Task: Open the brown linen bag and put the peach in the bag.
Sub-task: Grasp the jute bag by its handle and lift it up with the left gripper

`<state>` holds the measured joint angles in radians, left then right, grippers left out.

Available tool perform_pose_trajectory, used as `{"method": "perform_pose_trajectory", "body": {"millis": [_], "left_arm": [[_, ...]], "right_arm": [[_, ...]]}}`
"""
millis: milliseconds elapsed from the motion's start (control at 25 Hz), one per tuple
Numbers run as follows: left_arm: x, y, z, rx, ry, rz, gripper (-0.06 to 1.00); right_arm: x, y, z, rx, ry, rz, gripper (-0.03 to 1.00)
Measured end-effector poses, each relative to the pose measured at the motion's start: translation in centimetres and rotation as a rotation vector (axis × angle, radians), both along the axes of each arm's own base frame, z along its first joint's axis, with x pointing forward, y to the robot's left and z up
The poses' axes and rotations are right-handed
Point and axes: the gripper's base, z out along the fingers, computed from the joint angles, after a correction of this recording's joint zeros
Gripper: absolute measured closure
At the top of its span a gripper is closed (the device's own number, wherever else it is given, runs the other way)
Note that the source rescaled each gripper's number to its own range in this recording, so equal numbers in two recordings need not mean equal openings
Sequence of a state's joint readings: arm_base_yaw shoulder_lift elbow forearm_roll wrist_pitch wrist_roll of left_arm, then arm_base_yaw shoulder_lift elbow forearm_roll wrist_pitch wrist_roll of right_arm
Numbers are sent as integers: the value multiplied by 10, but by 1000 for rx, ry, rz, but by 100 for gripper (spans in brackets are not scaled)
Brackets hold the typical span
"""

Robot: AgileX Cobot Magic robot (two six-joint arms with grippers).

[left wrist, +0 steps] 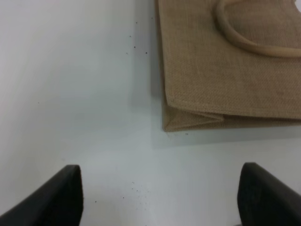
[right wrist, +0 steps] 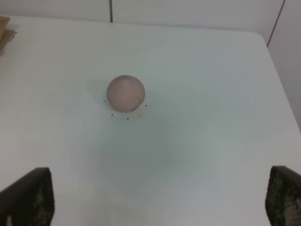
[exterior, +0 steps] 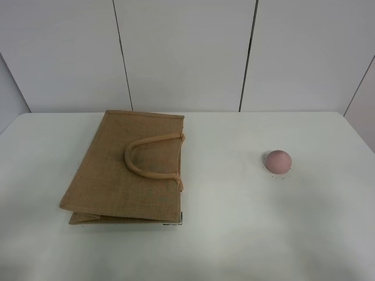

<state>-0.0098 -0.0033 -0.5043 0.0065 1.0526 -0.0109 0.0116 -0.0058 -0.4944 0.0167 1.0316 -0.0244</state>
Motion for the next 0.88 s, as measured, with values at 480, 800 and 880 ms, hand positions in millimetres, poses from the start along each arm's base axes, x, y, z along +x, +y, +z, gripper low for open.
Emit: {"method": "perform_pose_trajectory", "body": {"millis": [480, 800, 880], "left_arm": [[12, 0, 13, 1, 64, 1, -2], [108, -1, 56, -7, 384, 13, -2], [143, -1, 58, -7, 453, 15, -2]], "right_arm": [[0, 0, 0, 1, 0, 0, -3], [0, 0, 0, 1, 0, 0, -3], [0, 0, 0, 1, 0, 0, -3]]}}
